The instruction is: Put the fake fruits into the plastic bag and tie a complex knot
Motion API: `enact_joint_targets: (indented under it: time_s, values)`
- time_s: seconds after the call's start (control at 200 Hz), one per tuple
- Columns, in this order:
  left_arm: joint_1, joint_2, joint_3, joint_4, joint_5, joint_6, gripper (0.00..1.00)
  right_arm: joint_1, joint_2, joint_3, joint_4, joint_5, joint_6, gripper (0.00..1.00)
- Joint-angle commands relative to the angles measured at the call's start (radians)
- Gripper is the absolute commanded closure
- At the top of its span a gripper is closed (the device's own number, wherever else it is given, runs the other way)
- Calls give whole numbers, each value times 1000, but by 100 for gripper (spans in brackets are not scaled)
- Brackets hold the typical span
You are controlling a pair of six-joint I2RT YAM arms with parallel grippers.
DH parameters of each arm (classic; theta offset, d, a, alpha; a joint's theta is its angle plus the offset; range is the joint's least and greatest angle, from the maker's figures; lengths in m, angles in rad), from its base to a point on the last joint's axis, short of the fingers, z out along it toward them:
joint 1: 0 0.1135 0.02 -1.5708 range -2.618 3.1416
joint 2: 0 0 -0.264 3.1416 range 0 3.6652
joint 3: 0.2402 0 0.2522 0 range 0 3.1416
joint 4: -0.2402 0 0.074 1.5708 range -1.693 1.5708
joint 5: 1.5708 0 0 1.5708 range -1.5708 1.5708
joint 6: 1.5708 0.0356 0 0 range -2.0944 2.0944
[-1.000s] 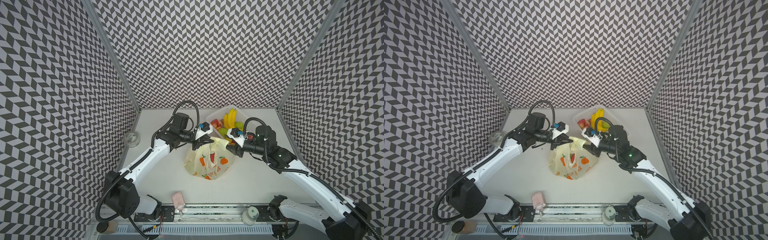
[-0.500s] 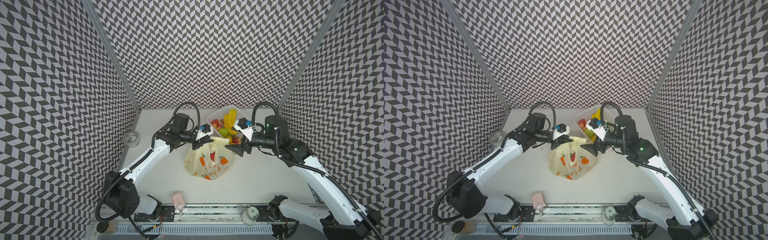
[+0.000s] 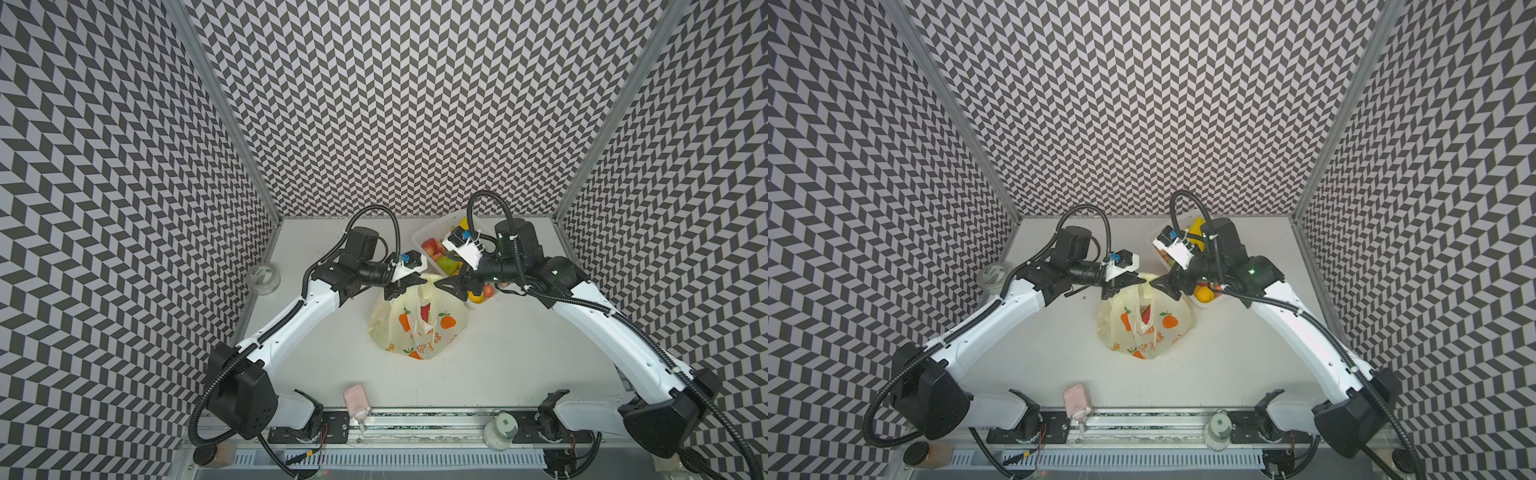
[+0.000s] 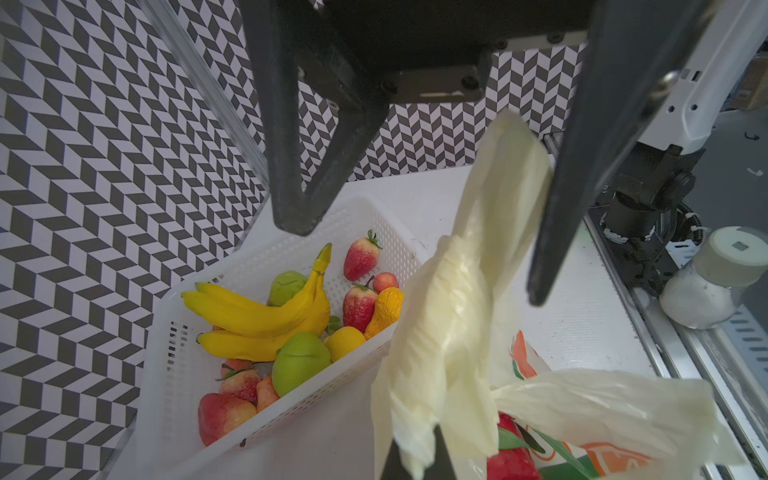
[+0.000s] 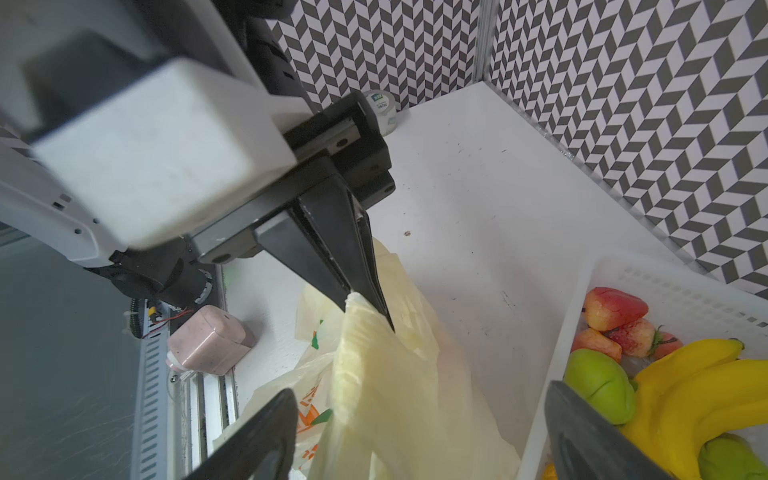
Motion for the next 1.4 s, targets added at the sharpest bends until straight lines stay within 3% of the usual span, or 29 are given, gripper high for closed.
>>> enact_joint_targets:
  time_s: [0.0, 0.686, 0.801, 0.911, 1.107, 1.232, 1.392]
  values:
    - [-8, -26, -8, 13, 8, 39, 100, 18, 37, 29, 8, 4, -7, 15]
    - [-13, -50, -14, 51, -40, 12, 100, 62, 64, -8, 68, 30, 1, 86]
    - [-10, -64, -22, 95, -62, -53, 74, 62, 40, -31, 100, 28, -2, 100]
    - [24, -90, -41, 144, -57, -137, 63, 62, 10, -58, 155, 58, 11, 100]
    - [158, -178, -152, 336, 84, -324, 51, 62, -42, -135, 306, 103, 34, 100]
    - [238, -201, -219, 442, 64, -435, 47, 69, -80, -206, 421, 120, 38, 100]
    - [271, -128, -222, 435, 1, -434, 48, 103, -127, -301, 553, 186, 4, 100]
